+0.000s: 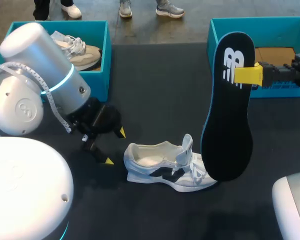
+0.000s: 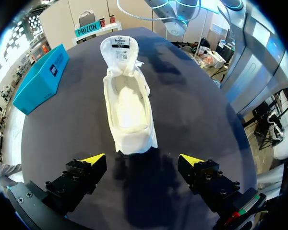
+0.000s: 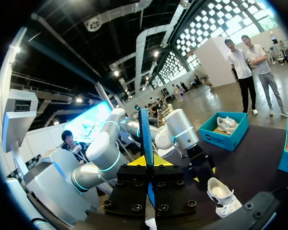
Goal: Take the shoe out of the shoebox, open the shoe tongue, remove and reinsert the insole, then place the shoe into the shoebox
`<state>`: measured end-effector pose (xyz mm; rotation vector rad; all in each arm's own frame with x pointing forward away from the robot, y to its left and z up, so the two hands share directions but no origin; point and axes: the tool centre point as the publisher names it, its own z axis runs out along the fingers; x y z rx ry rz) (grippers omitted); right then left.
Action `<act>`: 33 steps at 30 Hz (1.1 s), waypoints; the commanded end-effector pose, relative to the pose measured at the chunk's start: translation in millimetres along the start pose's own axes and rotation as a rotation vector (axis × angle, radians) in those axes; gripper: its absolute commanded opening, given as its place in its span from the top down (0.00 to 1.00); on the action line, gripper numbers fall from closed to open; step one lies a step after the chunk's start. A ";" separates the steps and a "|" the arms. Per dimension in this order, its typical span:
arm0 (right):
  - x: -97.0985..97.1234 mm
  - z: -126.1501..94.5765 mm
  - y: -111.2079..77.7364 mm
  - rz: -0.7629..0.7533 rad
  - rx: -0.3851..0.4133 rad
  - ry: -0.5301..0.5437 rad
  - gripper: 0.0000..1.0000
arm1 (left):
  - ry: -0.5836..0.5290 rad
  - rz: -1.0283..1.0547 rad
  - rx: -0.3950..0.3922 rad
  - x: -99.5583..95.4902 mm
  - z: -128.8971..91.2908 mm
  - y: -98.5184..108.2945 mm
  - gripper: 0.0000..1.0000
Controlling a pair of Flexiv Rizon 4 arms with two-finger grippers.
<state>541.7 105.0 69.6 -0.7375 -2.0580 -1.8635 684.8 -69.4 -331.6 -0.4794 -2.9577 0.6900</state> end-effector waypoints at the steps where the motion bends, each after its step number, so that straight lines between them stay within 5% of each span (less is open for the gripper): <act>1: -0.9 1.9 4.0 0.001 0.007 0.002 1.00 | 0.027 -0.003 -0.084 -6.7 4.5 -18.0 0.00; 12: -0.9 1.9 4.0 0.001 0.007 0.002 1.00 | -0.031 -0.040 -0.262 -12.8 7.9 -33.2 0.00; 23: -0.9 1.9 4.0 0.001 0.007 0.002 1.00 | -0.042 -0.056 -0.240 -40.2 11.8 -54.9 0.00; 33: -0.9 1.9 4.0 0.001 0.007 0.002 1.00 | -0.052 -0.032 -0.277 -55.3 42.9 -86.2 0.00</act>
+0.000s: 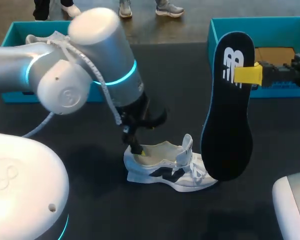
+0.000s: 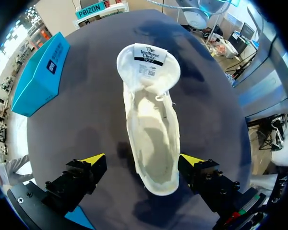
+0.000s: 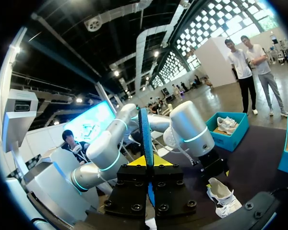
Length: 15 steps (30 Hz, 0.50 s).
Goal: Take the shoe out of the shoebox, open the shoe tongue, remove and reinsert the insole, then place the shoe into the shoebox
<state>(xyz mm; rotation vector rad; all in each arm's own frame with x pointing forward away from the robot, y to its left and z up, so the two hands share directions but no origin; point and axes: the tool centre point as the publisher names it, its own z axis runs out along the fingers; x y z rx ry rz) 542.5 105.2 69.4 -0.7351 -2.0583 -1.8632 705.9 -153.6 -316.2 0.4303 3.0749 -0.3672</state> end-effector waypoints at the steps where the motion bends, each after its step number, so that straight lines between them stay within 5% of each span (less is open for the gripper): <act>1: -0.2 1.6 3.8 0.002 0.007 0.000 1.00 | -0.015 -0.002 -0.058 -7.4 23.9 -21.3 0.00; 15: -0.2 1.6 3.8 0.002 0.007 0.000 1.00 | -0.055 -0.067 -0.052 -30.6 61.7 -35.1 0.00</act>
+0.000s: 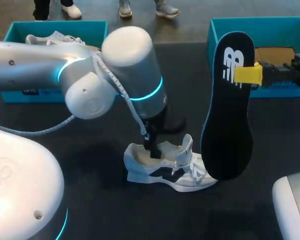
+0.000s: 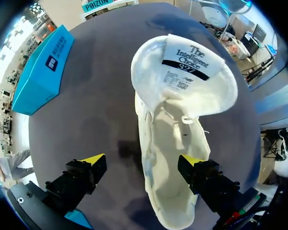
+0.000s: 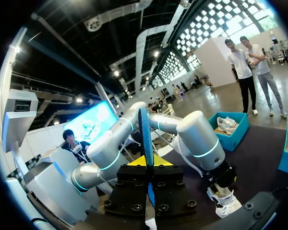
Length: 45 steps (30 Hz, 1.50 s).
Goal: Take the shoe out of the shoebox, open the shoe tongue, remove and reinsert the insole, then place the shoe into the shoebox
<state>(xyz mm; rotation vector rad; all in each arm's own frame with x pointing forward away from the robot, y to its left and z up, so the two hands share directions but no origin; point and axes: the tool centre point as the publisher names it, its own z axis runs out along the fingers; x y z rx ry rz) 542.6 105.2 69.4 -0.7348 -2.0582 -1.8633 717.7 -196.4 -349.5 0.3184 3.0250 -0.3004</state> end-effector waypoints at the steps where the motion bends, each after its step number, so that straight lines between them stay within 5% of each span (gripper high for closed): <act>1: -0.1 1.6 3.7 0.002 0.007 0.000 1.00 | 0.011 -0.010 -0.006 -9.2 22.8 -8.5 0.06; 7: -0.1 1.6 3.7 0.002 0.007 0.000 1.00 | 0.017 -0.031 -0.022 -17.2 42.5 -11.5 0.20; 9: -0.1 1.6 3.7 0.002 0.007 0.000 1.00 | 0.027 -0.032 -0.022 -18.6 46.3 -11.4 0.35; 14: -0.1 1.6 3.7 0.002 0.007 0.000 1.00 | 0.048 -0.025 -0.022 -16.9 49.6 -10.4 0.47; 17: -0.1 1.6 3.7 0.002 0.007 0.000 1.00 | 0.058 -0.016 -0.018 -14.6 49.4 -9.2 0.64; 19: -0.1 1.6 3.7 0.002 0.007 0.000 1.00 | 0.059 -0.006 -0.019 -12.9 49.3 -8.4 0.96; 20: -0.1 1.6 3.7 0.002 0.007 0.000 1.00 | 0.059 -0.004 -0.019 -12.1 49.4 -7.8 1.00; 35: -0.1 1.6 3.7 0.002 0.007 0.000 1.00 | 0.053 0.183 -0.010 -7.7 19.4 8.2 1.00; 45: -0.1 1.6 3.7 0.002 0.007 0.000 1.00 | 0.072 0.576 -0.021 -4.6 1.8 9.7 1.00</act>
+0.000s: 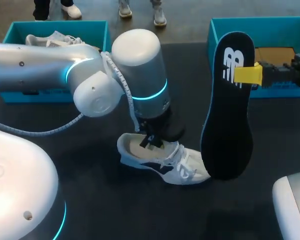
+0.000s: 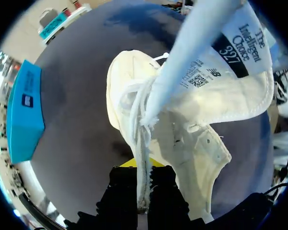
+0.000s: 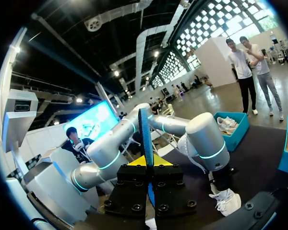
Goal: Take the shoe out of the shoebox, open the shoe tongue, remove and reinsert the insole, then place the shoe into the shoebox
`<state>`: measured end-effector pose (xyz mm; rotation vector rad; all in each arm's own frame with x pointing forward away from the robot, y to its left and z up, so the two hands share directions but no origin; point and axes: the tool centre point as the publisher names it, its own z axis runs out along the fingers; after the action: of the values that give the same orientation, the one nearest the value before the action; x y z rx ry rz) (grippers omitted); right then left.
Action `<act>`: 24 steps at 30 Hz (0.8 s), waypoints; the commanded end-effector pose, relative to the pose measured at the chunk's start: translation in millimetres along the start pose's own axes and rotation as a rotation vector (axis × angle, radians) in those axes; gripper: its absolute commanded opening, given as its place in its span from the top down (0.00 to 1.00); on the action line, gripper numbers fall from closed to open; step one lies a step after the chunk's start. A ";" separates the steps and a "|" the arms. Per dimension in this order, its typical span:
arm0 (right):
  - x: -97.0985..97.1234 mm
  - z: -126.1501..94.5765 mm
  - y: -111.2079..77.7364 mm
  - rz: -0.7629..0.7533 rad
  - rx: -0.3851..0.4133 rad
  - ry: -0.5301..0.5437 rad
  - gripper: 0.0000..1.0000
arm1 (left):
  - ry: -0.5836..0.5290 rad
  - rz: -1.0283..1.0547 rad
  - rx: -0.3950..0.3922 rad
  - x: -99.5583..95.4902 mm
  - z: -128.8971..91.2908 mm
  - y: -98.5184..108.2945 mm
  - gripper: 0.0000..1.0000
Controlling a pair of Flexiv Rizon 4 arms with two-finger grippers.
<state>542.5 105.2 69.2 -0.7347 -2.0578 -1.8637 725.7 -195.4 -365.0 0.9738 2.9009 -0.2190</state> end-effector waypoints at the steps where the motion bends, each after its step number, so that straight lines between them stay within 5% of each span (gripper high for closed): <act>1: -0.1 1.6 3.9 0.002 0.007 0.000 1.00 | 0.018 0.180 0.004 3.5 -15.4 3.3 1.00; 13: -0.1 1.6 3.9 0.002 0.007 0.000 1.00 | 0.051 0.770 -0.026 14.8 -37.3 5.1 1.00; 24: -0.1 1.6 3.9 0.002 0.007 0.000 1.00 | 0.088 1.091 -0.084 21.9 -29.5 6.4 1.00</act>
<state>542.4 105.2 68.6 -0.7345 -2.0564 -1.8651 710.3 -173.3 -339.9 2.0453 2.2767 -0.0575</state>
